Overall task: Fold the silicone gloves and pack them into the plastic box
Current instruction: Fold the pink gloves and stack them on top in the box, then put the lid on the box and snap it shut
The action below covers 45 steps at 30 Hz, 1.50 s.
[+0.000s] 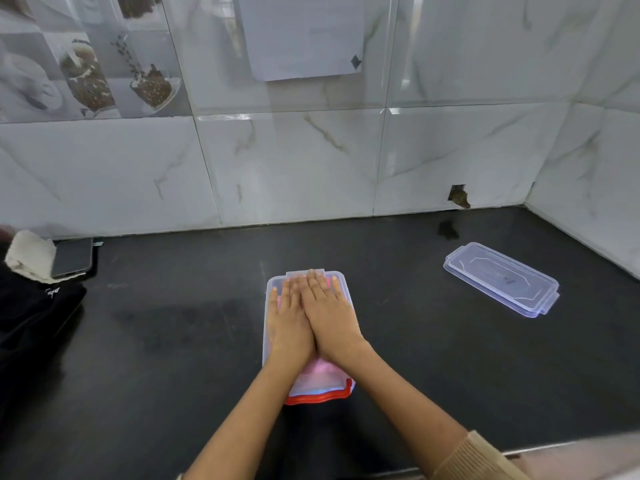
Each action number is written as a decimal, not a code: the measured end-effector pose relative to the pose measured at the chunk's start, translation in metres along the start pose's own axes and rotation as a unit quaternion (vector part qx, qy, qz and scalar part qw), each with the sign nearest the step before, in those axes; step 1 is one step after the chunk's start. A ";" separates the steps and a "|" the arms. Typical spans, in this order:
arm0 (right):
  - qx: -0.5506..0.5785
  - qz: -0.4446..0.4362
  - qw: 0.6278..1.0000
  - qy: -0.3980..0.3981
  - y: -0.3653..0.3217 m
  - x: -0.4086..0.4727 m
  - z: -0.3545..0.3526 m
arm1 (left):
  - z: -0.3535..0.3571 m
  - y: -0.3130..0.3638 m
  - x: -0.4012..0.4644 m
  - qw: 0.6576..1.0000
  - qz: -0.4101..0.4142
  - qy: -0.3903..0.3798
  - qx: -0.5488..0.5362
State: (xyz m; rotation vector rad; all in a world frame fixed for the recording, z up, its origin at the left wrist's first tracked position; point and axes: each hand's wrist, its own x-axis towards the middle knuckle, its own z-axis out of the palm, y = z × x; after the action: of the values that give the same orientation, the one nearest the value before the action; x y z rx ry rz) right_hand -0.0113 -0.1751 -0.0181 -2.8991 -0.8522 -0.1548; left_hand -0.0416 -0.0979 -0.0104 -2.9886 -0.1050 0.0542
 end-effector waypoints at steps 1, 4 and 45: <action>0.000 0.000 1.000 0.026 0.003 0.001 -0.006 | -0.006 0.002 0.002 1.000 0.001 0.026 -0.006; -0.001 0.026 0.997 0.073 0.022 -0.001 -0.025 | -0.025 0.017 0.012 0.996 0.005 0.086 -0.026; 0.486 0.529 0.618 0.320 0.308 -0.077 0.021 | 0.002 0.237 0.178 0.799 -0.038 -0.026 -0.599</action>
State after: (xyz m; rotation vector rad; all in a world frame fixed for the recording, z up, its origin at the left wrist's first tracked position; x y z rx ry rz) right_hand 0.0928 -0.4703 -0.0746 -1.6010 0.7491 -0.3921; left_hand 0.1521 -0.3182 -0.0539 -4.2558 -0.4006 0.0850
